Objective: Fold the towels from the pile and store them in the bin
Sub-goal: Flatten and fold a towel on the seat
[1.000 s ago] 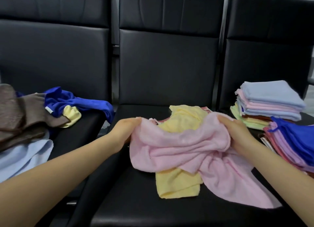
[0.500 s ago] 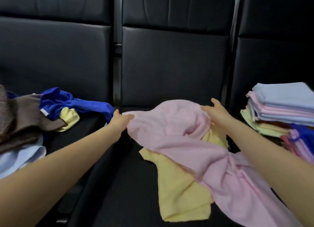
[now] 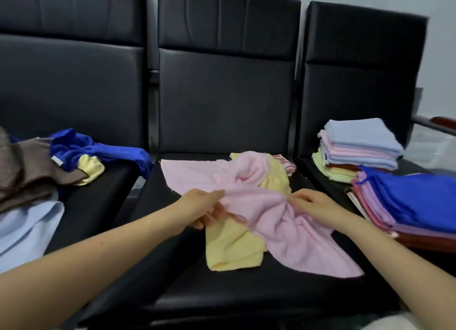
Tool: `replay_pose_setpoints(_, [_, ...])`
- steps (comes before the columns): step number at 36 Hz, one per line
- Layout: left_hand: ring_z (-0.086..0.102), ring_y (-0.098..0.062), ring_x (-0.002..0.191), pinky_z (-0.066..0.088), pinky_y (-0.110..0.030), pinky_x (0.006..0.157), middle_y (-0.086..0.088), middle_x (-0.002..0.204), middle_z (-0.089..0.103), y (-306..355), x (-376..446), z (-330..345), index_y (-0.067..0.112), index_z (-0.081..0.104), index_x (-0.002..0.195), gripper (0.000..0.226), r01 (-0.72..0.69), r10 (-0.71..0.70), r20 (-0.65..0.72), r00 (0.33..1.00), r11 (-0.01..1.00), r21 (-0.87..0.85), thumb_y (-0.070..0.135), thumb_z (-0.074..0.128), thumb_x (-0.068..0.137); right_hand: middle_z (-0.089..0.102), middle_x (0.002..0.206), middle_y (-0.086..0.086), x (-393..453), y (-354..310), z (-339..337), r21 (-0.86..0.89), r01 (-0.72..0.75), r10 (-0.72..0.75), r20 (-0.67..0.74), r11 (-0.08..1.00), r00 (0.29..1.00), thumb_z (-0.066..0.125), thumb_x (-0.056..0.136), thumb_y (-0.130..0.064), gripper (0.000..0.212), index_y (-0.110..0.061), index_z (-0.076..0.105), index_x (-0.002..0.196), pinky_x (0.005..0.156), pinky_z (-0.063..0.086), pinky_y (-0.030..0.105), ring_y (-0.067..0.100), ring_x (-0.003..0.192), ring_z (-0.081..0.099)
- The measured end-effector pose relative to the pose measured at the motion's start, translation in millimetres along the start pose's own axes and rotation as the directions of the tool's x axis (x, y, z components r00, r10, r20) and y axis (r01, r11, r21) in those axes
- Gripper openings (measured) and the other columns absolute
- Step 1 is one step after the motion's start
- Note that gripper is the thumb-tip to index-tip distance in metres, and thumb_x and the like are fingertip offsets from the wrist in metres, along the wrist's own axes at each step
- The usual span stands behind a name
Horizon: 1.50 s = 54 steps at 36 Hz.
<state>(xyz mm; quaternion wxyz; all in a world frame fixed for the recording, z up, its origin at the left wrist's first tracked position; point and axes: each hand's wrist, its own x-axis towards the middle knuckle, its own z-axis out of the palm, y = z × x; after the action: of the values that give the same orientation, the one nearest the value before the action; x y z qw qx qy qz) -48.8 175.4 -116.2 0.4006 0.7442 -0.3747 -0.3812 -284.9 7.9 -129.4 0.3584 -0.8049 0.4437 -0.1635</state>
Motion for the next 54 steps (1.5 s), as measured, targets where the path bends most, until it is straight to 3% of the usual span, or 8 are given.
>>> replay_pose_setpoints(6, [0.048,-0.01,0.051,0.038,-0.02,0.048,0.003,0.071,0.061,-4,-15,37,0.014,0.071,0.095,0.036,-0.06,0.063,0.099,0.993,0.998,-0.028,0.045,0.052,0.094,0.044,0.057,-0.003,-25,-7,6,-0.096,-0.015,0.021,0.058,0.995,0.998,0.059,0.094,-0.044,0.049,-0.018,0.04,0.057,0.058,0.033,0.026,0.012,0.06,0.042])
replay_pose_setpoints(13, [0.053,-0.017,0.067,0.045,-0.027,0.06,-0.005,0.08,0.059,5,-11,51,0.009,0.064,0.105,0.027,0.076,-0.066,0.04,0.997,0.915,-0.396,0.029,0.065,0.087,0.061,0.071,-0.002,-43,-24,1,0.377,-0.112,0.124,-0.008,0.919,0.992,0.062,0.095,-0.032,0.022,-0.015,0.064,0.081,0.047,0.045,0.018,0.013,0.068,0.057])
replay_pose_setpoints(21, [0.062,-0.018,0.069,0.048,-0.026,0.056,-0.005,0.075,0.065,27,-15,10,0.004,0.058,0.089,0.028,-0.107,-0.046,-0.157,0.986,0.548,-0.83,0.0,0.03,0.089,0.075,0.087,0.001,-44,-27,-6,0.543,-0.04,0.059,-0.017,0.839,0.998,0.059,0.095,-0.03,0.022,-0.014,0.073,0.103,0.083,0.047,0.032,0.017,0.093,0.066])
replay_pose_setpoints(24, [0.063,-0.026,0.095,0.053,-0.034,0.071,-0.012,0.103,0.065,26,-10,-25,0.004,0.055,0.105,0.025,-0.149,-0.099,-0.231,0.968,0.513,-0.845,0.006,0.034,0.091,0.072,0.104,0.013,-49,-33,-7,0.595,0.042,-0.066,0.018,0.803,0.998,0.06,0.093,-0.03,0.032,-0.002,0.071,0.105,0.088,0.042,0.038,0.023,0.1,0.064])
replay_pose_setpoints(29, [0.047,-0.012,0.063,0.043,-0.019,0.055,0.0,0.072,0.045,7,1,-67,0.015,0.042,0.07,0.027,-0.208,-0.147,-0.405,0.902,0.674,-0.709,0.009,0.036,0.096,0.071,0.086,-0.003,-50,-43,12,0.376,0.032,-0.14,0.263,0.926,0.955,0.07,0.086,-0.037,0.024,-0.015,0.076,0.08,0.073,0.045,0.03,0.01,0.084,0.064])
replay_pose_setpoints(34, [0.066,-0.022,0.083,0.052,-0.033,0.074,-0.009,0.094,0.069,-29,4,-84,0.011,0.064,0.095,0.033,0.061,-0.208,-0.227,0.951,0.85,-0.523,0.041,0.071,0.084,0.043,0.063,-0.006,-43,-49,48,-0.11,0.212,-0.169,0.31,0.971,0.935,0.063,0.091,-0.039,0.037,-0.021,0.047,0.063,0.061,0.03,0.029,0.009,0.063,0.04])
replay_pose_setpoints(41, [0.066,-0.018,0.076,0.051,-0.025,0.063,-0.011,0.093,0.07,-49,1,-69,0.004,0.065,0.089,0.019,0.161,-0.2,-0.131,0.971,0.952,-0.261,0.023,0.069,0.089,0.063,0.071,0.002,-19,-72,60,0.173,0.066,-0.059,-0.047,0.983,0.997,0.058,0.095,-0.037,0.03,-0.011,0.065,0.082,0.048,0.039,0.02,0.011,0.054,0.053])
replay_pose_setpoints(54, [0.066,-0.021,0.089,0.053,-0.03,0.074,-0.017,0.119,0.064,-44,0,-70,0.005,0.064,0.097,0.017,0.022,-0.073,-0.189,0.979,0.966,-0.259,0.021,0.061,0.092,0.065,0.069,0.005,35,-96,88,0.523,-0.057,0.158,-0.151,0.851,0.976,0.055,0.083,-0.024,0.018,-0.017,0.062,0.068,0.064,0.047,0.037,0.029,0.072,0.063])
